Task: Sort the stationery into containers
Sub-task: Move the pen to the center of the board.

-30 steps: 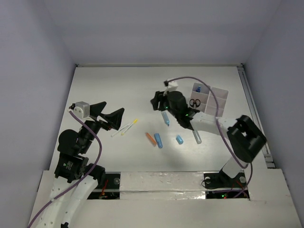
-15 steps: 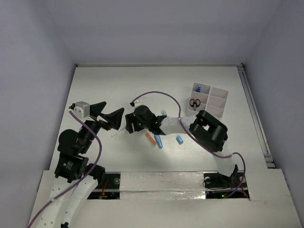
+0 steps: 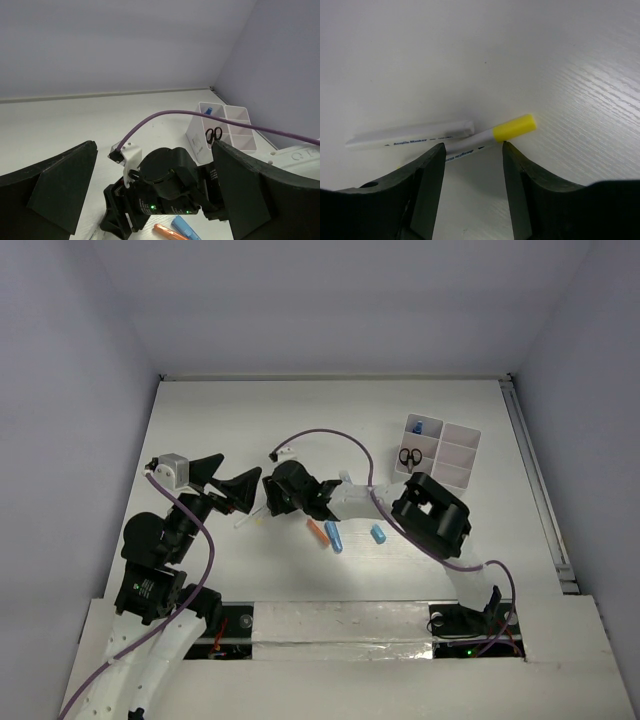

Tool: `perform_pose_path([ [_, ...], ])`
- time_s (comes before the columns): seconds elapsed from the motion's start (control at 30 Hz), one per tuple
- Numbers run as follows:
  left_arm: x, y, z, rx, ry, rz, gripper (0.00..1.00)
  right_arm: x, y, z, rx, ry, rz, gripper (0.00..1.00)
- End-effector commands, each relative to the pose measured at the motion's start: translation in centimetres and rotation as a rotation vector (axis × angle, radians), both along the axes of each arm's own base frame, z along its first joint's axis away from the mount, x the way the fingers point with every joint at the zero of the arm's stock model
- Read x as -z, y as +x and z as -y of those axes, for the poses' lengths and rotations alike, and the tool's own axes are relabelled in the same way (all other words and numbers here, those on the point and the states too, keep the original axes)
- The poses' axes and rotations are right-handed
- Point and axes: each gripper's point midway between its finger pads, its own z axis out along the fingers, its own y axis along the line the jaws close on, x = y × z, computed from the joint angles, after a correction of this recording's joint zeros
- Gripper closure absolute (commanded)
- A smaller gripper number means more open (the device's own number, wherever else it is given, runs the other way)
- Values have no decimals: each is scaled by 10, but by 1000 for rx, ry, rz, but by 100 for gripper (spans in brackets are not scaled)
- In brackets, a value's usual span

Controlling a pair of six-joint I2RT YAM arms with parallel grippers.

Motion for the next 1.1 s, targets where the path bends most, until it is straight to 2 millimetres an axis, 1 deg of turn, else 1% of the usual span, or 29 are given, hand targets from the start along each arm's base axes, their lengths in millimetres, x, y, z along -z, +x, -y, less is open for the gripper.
perform_pose_path([
  [0.0, -27, -7, -4, -6, -25, 77, 1, 12, 2, 11, 16, -122, 13, 47],
  [0.1, -26, -6, -4, -9, -24, 76, 1, 15, 6, 16, 16, -180, 27, 47],
  [0.13, -27, -7, -4, -8, -24, 79, 1, 18, 7, 20, 15, -209, 31, 48],
  [0.23, -28, -7, -4, -8, -25, 80, 1, 23, 6, 24, 1, -257, 21, 48],
  [0.33, -27, -7, -4, -8, -24, 81, 1, 28, 4, 30, -5, -288, 16, 52],
  [0.37, -27, -7, -5, -9, -25, 79, 1, 25, 4, 30, -11, -286, 22, 53],
  [0.43, -28, -7, -5, -9, -25, 80, 1, 27, 2, 35, -20, -305, 28, 55],
  [0.5, -27, -7, -5, -10, -23, 80, 1, 20, 1, 38, -28, -307, 37, 56],
  [0.53, -27, -7, -5, -10, -24, 81, 1, 22, -2, 41, -40, -316, 30, 57],
  [0.6, -27, -7, -5, -10, -24, 81, 1, 22, -2, 49, -40, -328, 25, 58],
  [0.63, -27, -7, -5, -10, -24, 81, 1, 20, -1, 57, -37, -337, 25, 58],
  [0.7, -28, -7, -5, -10, -24, 82, 1, 19, -4, 61, -45, -346, 22, 58],
  [0.73, -28, -7, -5, -9, -26, 82, 1, 14, -1, 65, -35, -342, 23, 57],
  [0.77, -28, -7, -5, -9, -26, 82, 1, 16, -3, 67, -40, -347, 15, 55],
  [0.87, -28, -7, -4, -7, -27, 81, 1, 13, -4, 68, -46, -324, -1, 48],
  [0.97, -28, -8, -4, -5, -25, 82, 1, 19, -2, 71, -38, -326, -22, 46],
  [1.03, -27, -7, -4, -6, -26, 80, 1, 20, 4, 72, -26, -321, -24, 46],
  [1.07, -28, -8, -4, -5, -25, 84, 1, 20, 4, 70, -30, -313, -26, 46],
])
